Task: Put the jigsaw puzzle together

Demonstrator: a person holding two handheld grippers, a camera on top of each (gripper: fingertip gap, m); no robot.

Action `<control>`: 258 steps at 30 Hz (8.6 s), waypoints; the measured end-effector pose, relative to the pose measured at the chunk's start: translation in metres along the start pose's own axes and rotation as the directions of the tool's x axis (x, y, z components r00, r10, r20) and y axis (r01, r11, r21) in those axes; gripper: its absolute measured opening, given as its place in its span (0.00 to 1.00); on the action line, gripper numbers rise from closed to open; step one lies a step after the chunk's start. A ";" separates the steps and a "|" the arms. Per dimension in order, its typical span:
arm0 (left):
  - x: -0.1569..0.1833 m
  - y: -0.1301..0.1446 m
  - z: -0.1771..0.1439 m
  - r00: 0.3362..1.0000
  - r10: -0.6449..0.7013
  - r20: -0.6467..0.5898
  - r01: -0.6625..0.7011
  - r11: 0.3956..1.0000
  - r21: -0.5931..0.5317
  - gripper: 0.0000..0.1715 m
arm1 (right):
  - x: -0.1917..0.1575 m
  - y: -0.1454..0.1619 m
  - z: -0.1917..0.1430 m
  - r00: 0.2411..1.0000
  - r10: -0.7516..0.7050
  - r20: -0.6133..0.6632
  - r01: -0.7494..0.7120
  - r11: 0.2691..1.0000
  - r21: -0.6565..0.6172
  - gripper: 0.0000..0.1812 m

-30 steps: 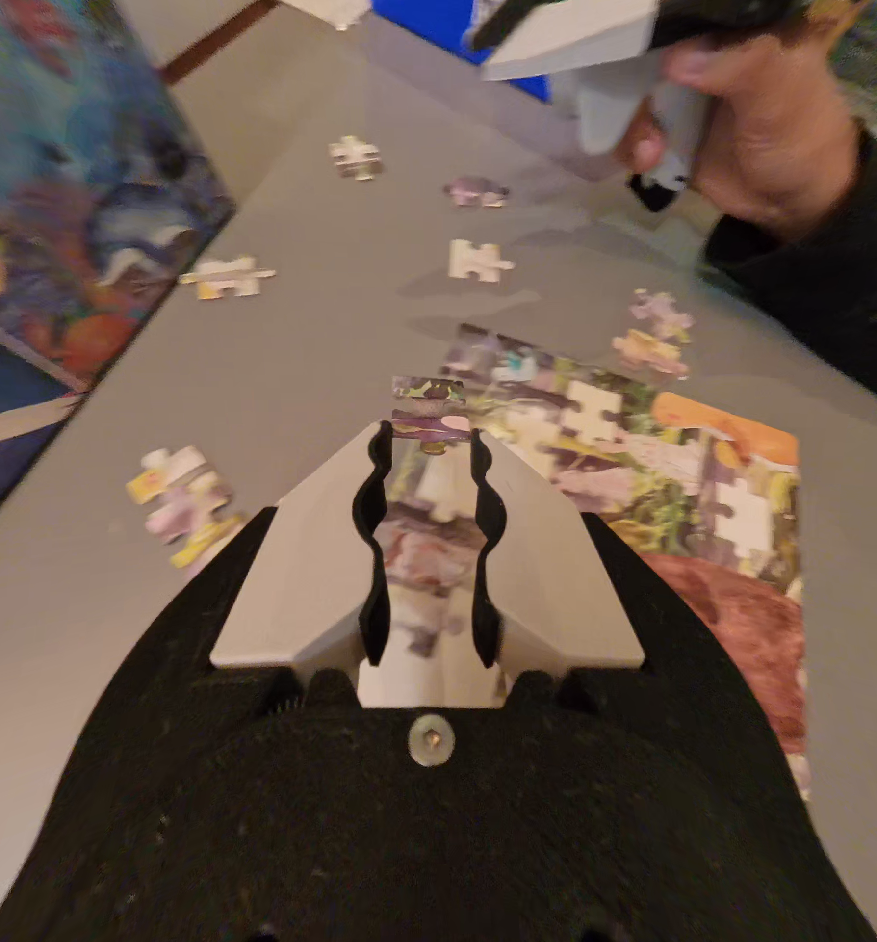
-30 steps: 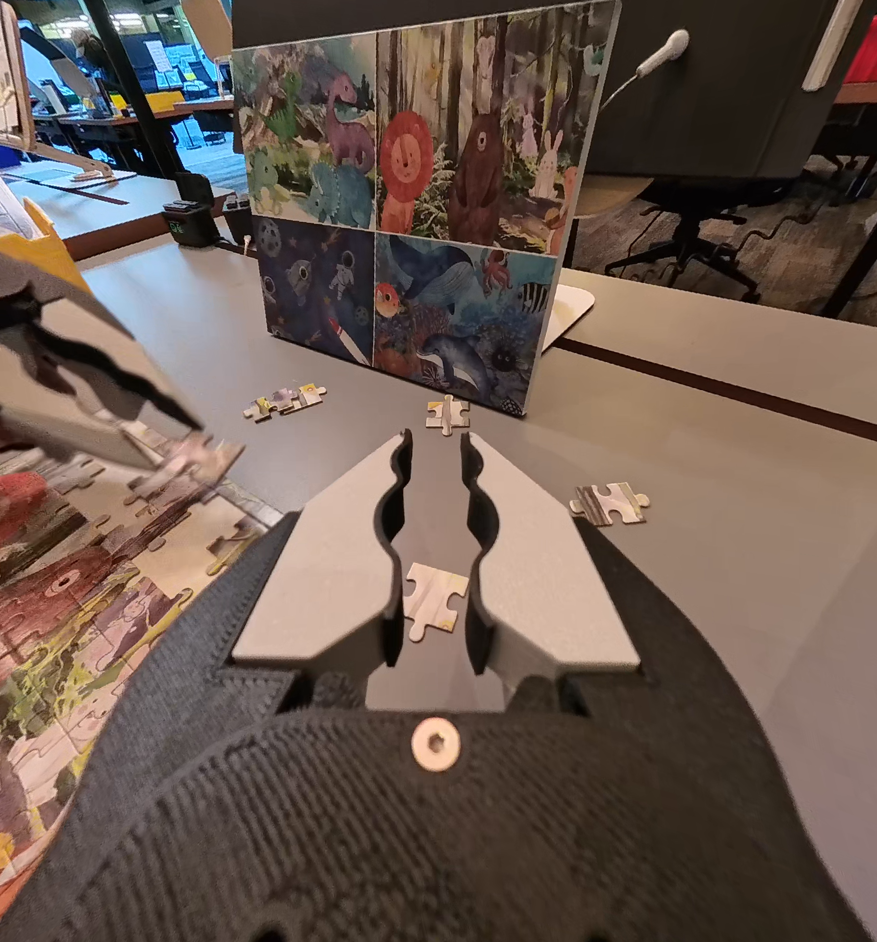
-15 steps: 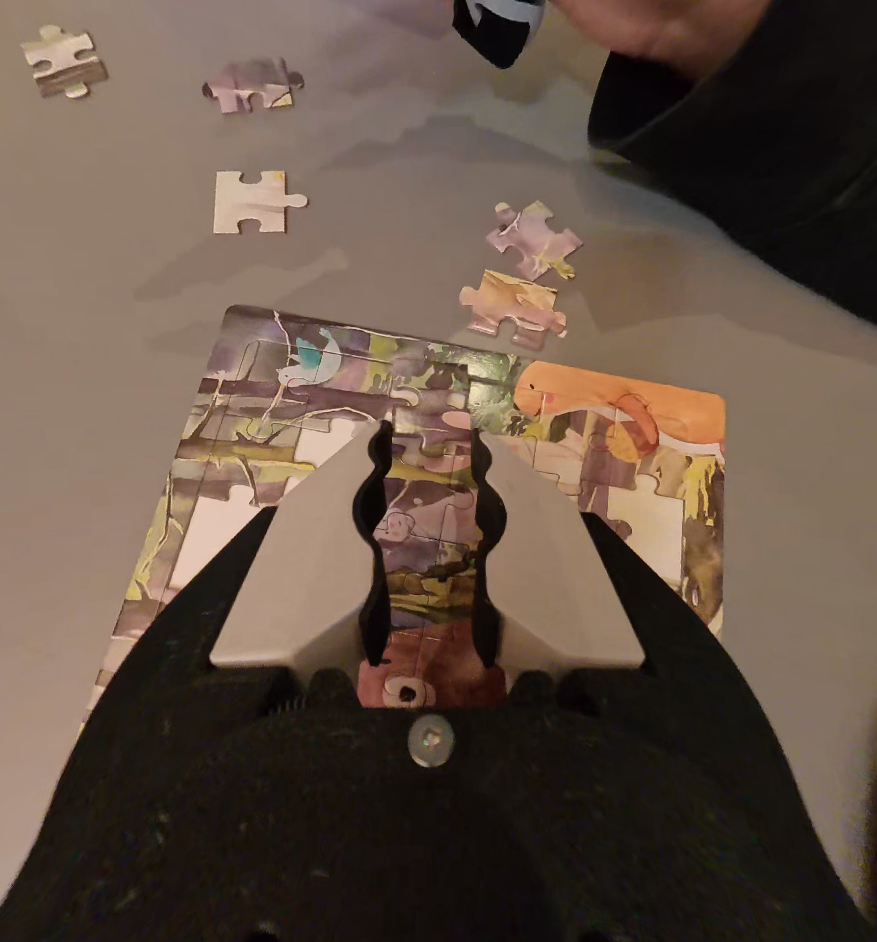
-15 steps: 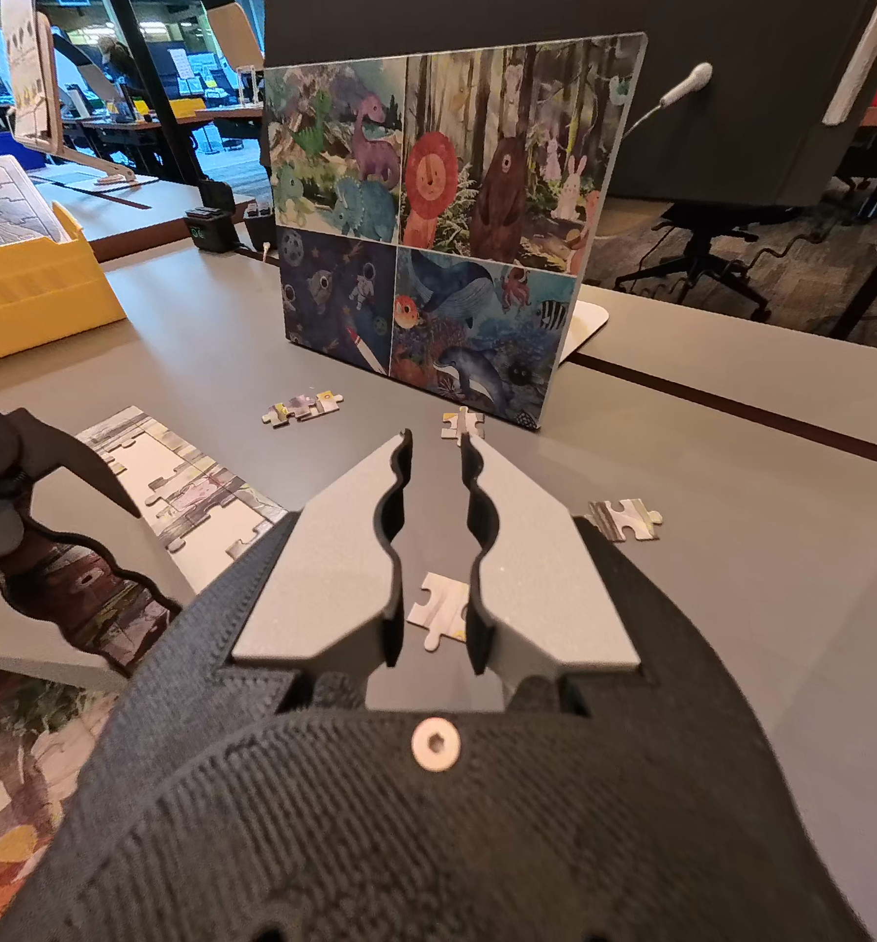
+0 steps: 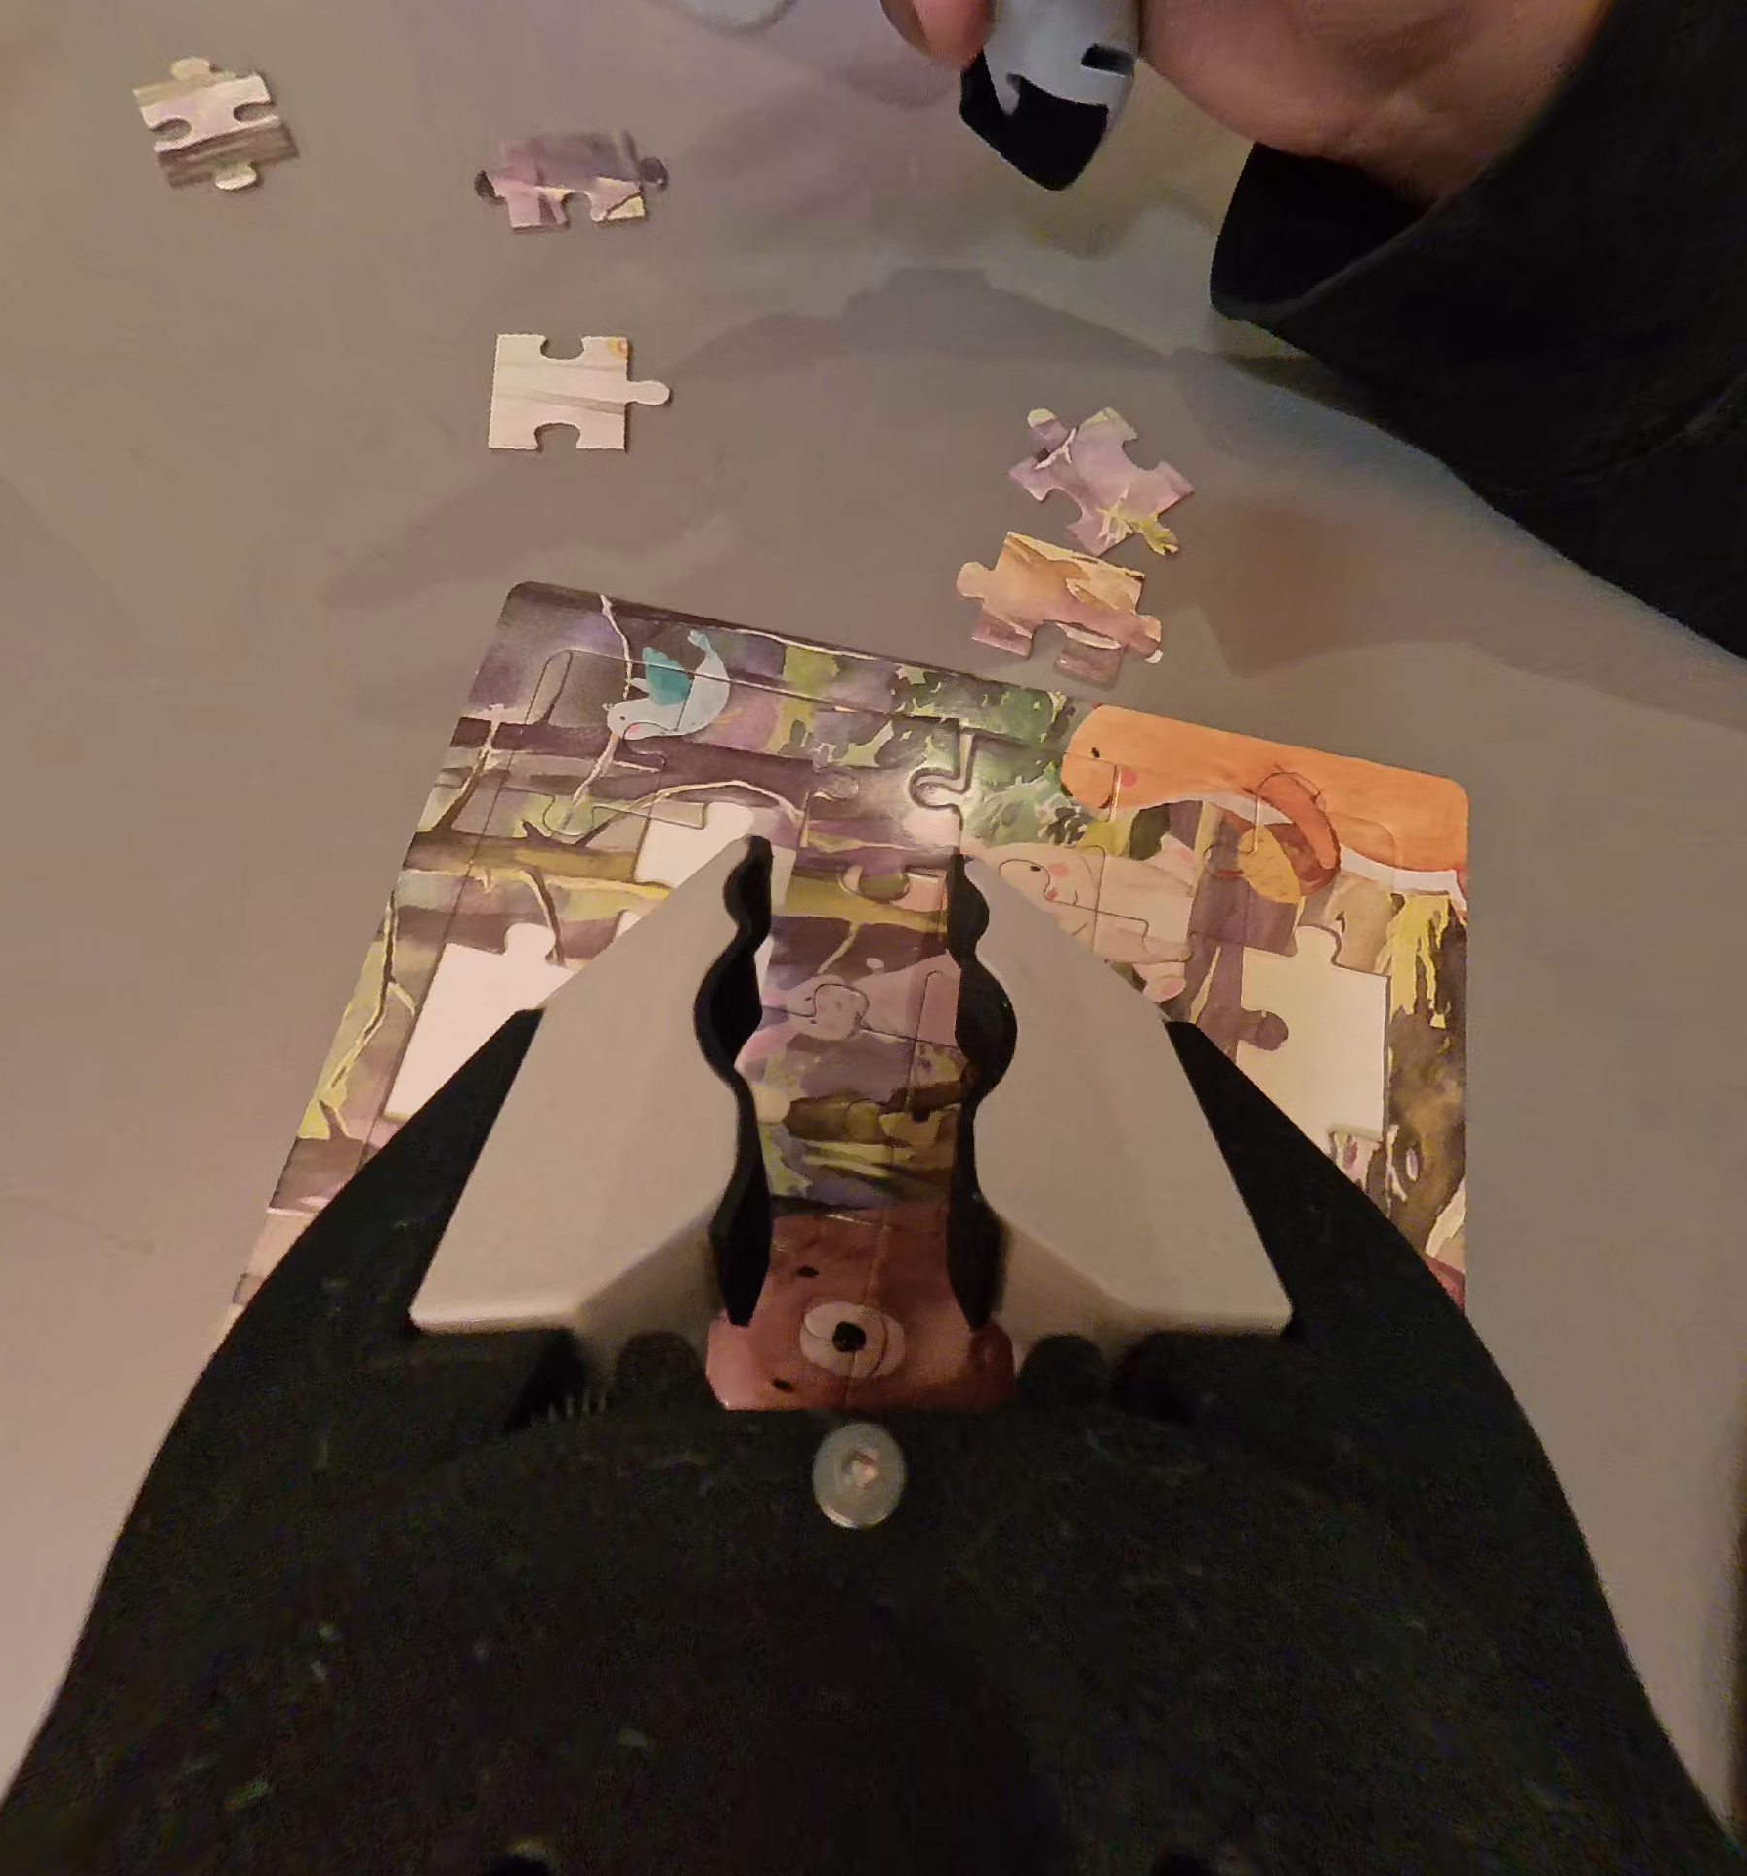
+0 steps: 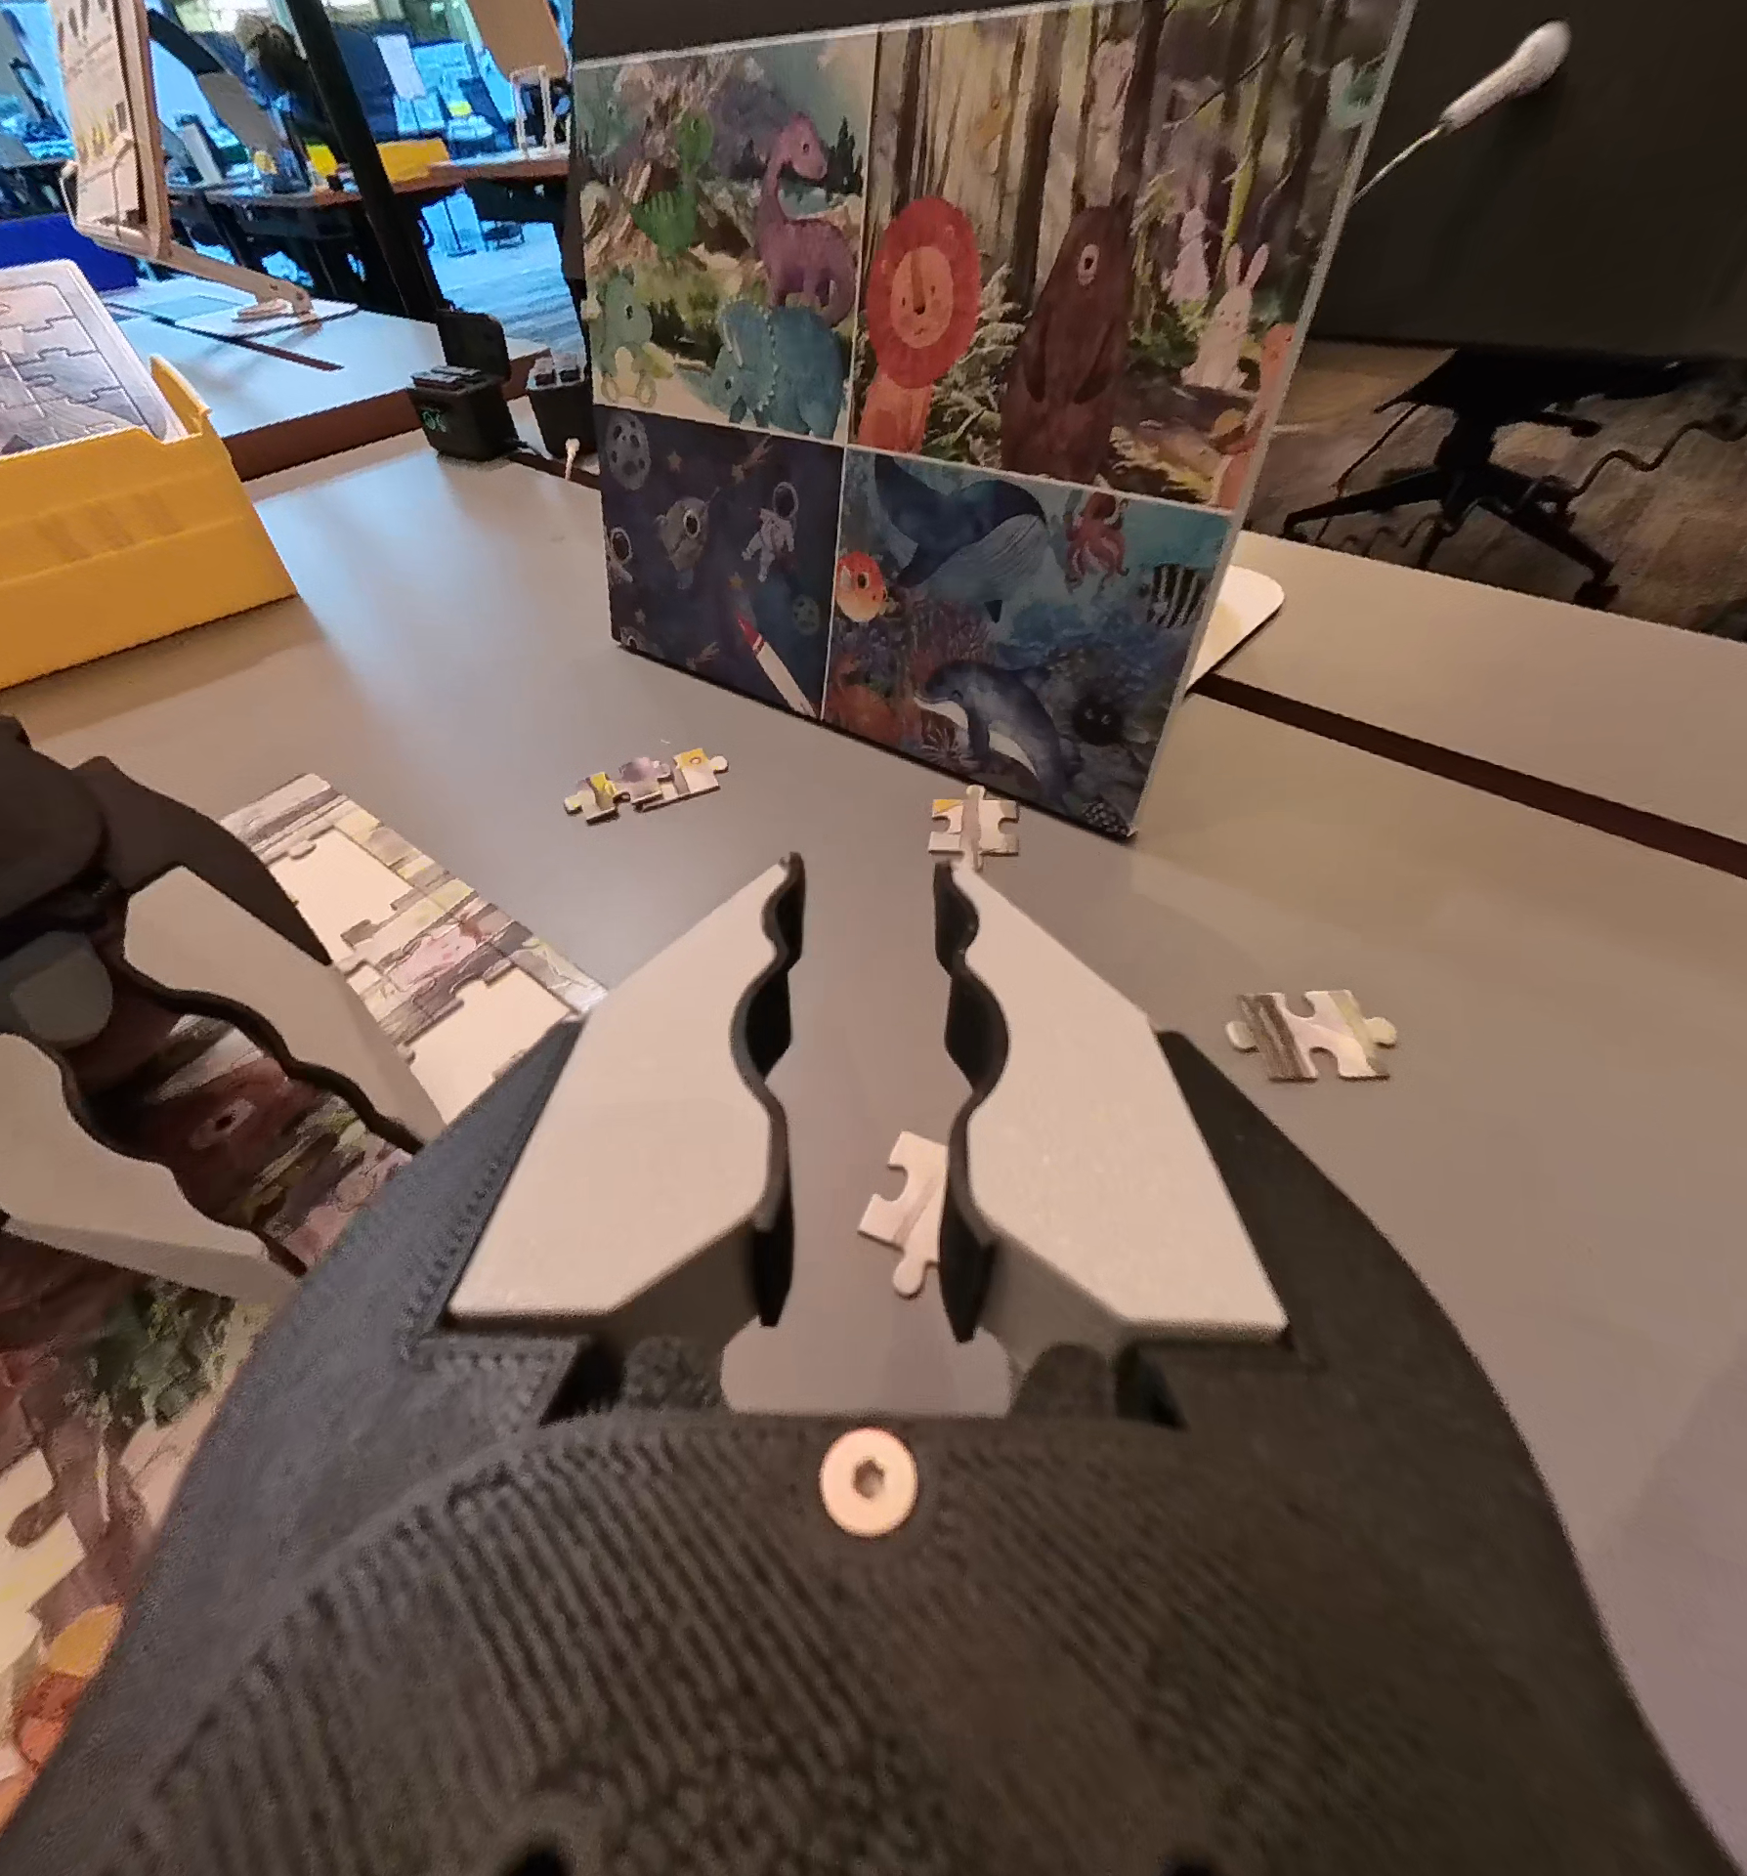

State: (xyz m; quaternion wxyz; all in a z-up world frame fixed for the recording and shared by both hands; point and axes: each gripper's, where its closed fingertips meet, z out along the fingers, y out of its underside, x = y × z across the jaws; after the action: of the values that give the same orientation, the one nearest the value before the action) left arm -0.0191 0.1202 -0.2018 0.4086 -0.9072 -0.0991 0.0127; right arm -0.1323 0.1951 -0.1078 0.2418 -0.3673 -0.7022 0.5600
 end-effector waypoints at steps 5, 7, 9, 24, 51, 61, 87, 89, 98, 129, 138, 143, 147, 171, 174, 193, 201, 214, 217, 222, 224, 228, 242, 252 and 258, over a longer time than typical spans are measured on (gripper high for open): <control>0.001 -0.006 -0.003 1.000 -0.022 -0.021 0.023 0.999 0.043 0.22 | -0.005 0.008 0.005 0.999 -0.038 0.002 0.038 0.998 -0.052 0.15; 0.001 -0.007 -0.002 0.999 -0.025 -0.021 0.026 0.999 0.047 0.24 | -0.006 0.011 0.007 0.999 -0.052 0.001 0.052 0.996 -0.070 0.15; 0.001 -0.007 -0.001 1.000 -0.025 -0.019 0.026 0.999 0.042 0.24 | -0.007 0.013 0.009 0.998 -0.059 0.004 0.059 0.995 -0.084 0.15; -0.005 0.001 0.005 0.999 0.007 0.040 -0.006 1.000 -0.024 0.24 | -0.010 0.019 0.013 0.998 -0.064 0.013 0.065 0.992 -0.108 0.15; 0.007 0.001 0.009 0.998 0.052 -0.024 -0.053 0.998 -0.034 0.23 | -0.049 0.048 0.010 0.960 -0.089 0.266 0.162 0.950 -0.267 0.06; 0.007 -0.005 0.003 0.998 0.058 -0.013 -0.057 0.998 0.011 0.21 | -0.106 0.086 -0.014 0.799 0.075 0.596 0.218 0.888 -0.404 0.00; -0.004 -0.005 0.006 1.000 0.012 0.023 -0.012 1.000 -0.002 0.10 | -0.095 0.110 -0.015 0.823 0.165 0.544 0.192 0.820 -0.539 0.00; -0.003 -0.005 0.005 1.000 0.016 0.020 -0.016 1.000 0.002 0.10 | -0.097 0.106 -0.016 0.815 0.167 0.555 0.187 0.831 -0.524 0.00; 0.013 0.003 0.005 0.996 0.077 -0.041 -0.079 0.996 -0.035 0.13 | -0.106 0.112 -0.018 0.794 0.177 0.581 0.214 0.814 -0.540 0.00; -0.001 -0.005 0.007 0.999 0.029 0.019 -0.029 1.000 -0.006 0.11 | -0.105 0.112 -0.017 0.804 0.155 0.574 0.231 0.809 -0.541 0.00; 0.006 0.001 0.008 1.000 0.007 -0.025 -0.008 0.999 -0.044 0.11 | -0.102 0.113 -0.018 0.809 0.167 0.564 0.217 0.806 -0.550 0.00; 0.012 0.001 0.007 0.998 -0.001 -0.055 -0.002 0.999 -0.051 0.12 | -0.102 0.111 -0.018 0.809 0.154 0.568 0.226 0.810 -0.541 0.00; 0.007 -0.001 0.005 1.000 0.003 -0.028 -0.004 0.999 -0.037 0.12 | -0.096 0.110 -0.018 0.827 0.142 0.544 0.218 0.811 -0.543 0.00; 0.005 -0.001 0.011 0.999 0.003 -0.041 -0.005 0.999 -0.038 0.20 | -0.098 0.112 -0.016 0.820 0.149 0.552 0.220 0.809 -0.545 0.00; 0.006 -0.001 0.011 0.999 0.008 -0.043 -0.010 0.999 -0.039 0.20 | -0.097 0.112 -0.016 0.820 0.150 0.552 0.219 0.810 -0.544 0.00; 0.006 0.000 0.010 0.999 0.021 -0.041 -0.022 0.999 -0.041 0.19 | -0.095 0.107 -0.015 0.833 0.105 0.543 0.236 0.821 -0.520 0.00; 0.005 0.000 0.010 0.999 0.025 -0.026 -0.026 0.999 -0.038 0.18 | -0.092 0.114 -0.017 0.838 0.129 0.530 0.228 0.800 -0.555 0.00; 0.003 0.000 0.010 1.000 0.008 -0.024 -0.009 0.999 -0.039 0.18 | -0.096 0.113 -0.014 0.838 0.103 0.536 0.245 0.806 -0.538 0.00; 0.004 0.000 0.010 1.000 0.021 -0.023 -0.022 0.999 -0.039 0.17 | -0.097 0.112 -0.015 0.834 0.108 0.541 0.245 0.807 -0.538 0.00; 0.004 0.000 0.010 0.999 0.040 -0.010 -0.041 0.999 -0.034 0.16 | -0.096 0.110 -0.014 0.833 0.114 0.541 0.230 0.819 -0.526 0.06; 0.006 -0.001 0.009 0.999 0.049 -0.014 -0.049 0.998 -0.028 0.12 | -0.095 0.108 -0.014 0.833 0.115 0.541 0.221 0.827 -0.517 0.11; 0.005 -0.001 0.009 0.999 0.052 -0.004 -0.053 0.998 -0.024 0.12 | -0.106 0.108 -0.020 0.794 0.097 0.601 0.263 0.836 -0.482 0.20; -0.007 0.004 0.003 1.000 0.008 0.021 -0.008 1.000 -0.028 0.13 | -0.114 0.117 -0.026 0.724 -0.213 0.656 0.508 0.808 -0.297 0.23; -0.007 0.005 0.004 1.000 0.018 0.020 -0.017 0.999 -0.040 0.15 | -0.126 0.112 -0.035 0.687 -0.113 0.718 0.448 0.843 -0.297 0.14; -0.005 0.005 0.003 0.999 0.027 0.017 -0.026 0.999 -0.036 0.13 | -0.121 0.103 -0.029 0.719 -0.136 0.682 0.428 0.860 -0.279 0.21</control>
State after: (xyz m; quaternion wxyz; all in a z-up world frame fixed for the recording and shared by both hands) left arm -0.0238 0.1185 -0.2080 0.3911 -0.9155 -0.0908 0.0244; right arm -0.0111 0.1283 -0.1908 -0.0125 -0.0825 -0.8929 0.4424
